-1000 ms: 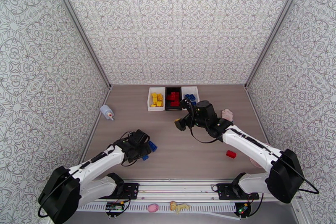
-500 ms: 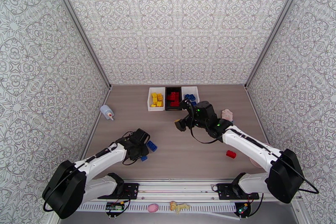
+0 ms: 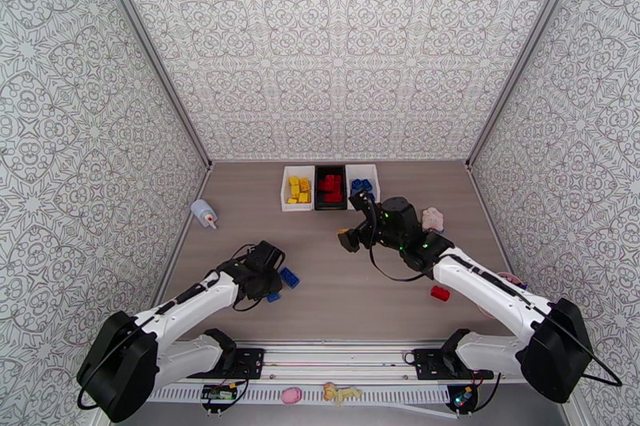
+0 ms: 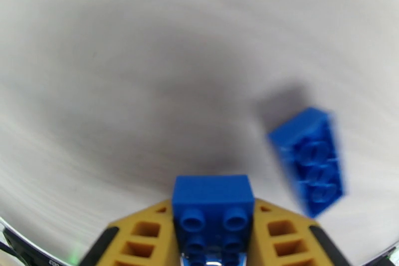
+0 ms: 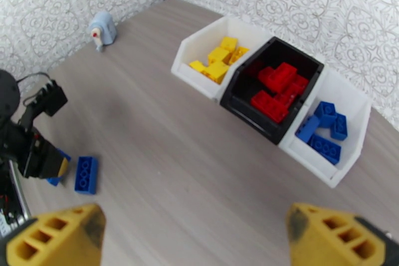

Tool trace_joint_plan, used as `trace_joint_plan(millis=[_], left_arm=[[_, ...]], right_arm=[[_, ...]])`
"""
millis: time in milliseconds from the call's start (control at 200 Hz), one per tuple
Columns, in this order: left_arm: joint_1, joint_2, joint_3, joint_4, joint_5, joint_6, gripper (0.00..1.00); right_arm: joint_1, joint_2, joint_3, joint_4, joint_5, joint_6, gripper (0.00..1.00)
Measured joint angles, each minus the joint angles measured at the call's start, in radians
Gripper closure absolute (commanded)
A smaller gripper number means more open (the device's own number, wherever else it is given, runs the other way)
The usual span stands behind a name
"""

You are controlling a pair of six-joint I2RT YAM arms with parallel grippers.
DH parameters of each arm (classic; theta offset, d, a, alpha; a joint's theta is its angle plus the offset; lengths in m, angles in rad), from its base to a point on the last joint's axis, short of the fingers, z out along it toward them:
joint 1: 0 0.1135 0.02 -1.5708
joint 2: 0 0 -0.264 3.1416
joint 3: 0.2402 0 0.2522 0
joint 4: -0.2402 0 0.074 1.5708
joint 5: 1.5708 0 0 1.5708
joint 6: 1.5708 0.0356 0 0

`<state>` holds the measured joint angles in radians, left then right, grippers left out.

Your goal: Sort the legos into containers by color

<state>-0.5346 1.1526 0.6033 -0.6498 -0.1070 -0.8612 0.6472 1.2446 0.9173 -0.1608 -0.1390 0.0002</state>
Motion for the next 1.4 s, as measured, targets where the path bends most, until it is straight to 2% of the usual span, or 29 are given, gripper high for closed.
trace_joint_plan(millis=[195,375,640,1000,1400], left_arm=[[0.0,0.062,0.148,0.141,0.008,0.144,0.74],[0.0,0.253,0.326,0.316,0.063,0.279,0.74],[-0.001,0.529,0.582,0.503,0.171,0.386,0.75],[-0.007,0.906,0.974,0.693,0.234,0.422,0.76],[-0.006,1.217,1.303,0.766,0.238,0.417,0.72]], right_arm=[[0.0,-0.061,-0.037,0.014,0.03,0.015,0.0],[-0.014,-0.126,-0.088,0.036,0.109,0.056,0.01],[-0.036,-0.218,-0.161,0.044,0.212,0.135,0.01],[-0.046,-0.301,-0.211,0.041,0.278,0.169,0.0],[-0.053,-0.332,-0.219,0.041,0.335,0.196,0.0]])
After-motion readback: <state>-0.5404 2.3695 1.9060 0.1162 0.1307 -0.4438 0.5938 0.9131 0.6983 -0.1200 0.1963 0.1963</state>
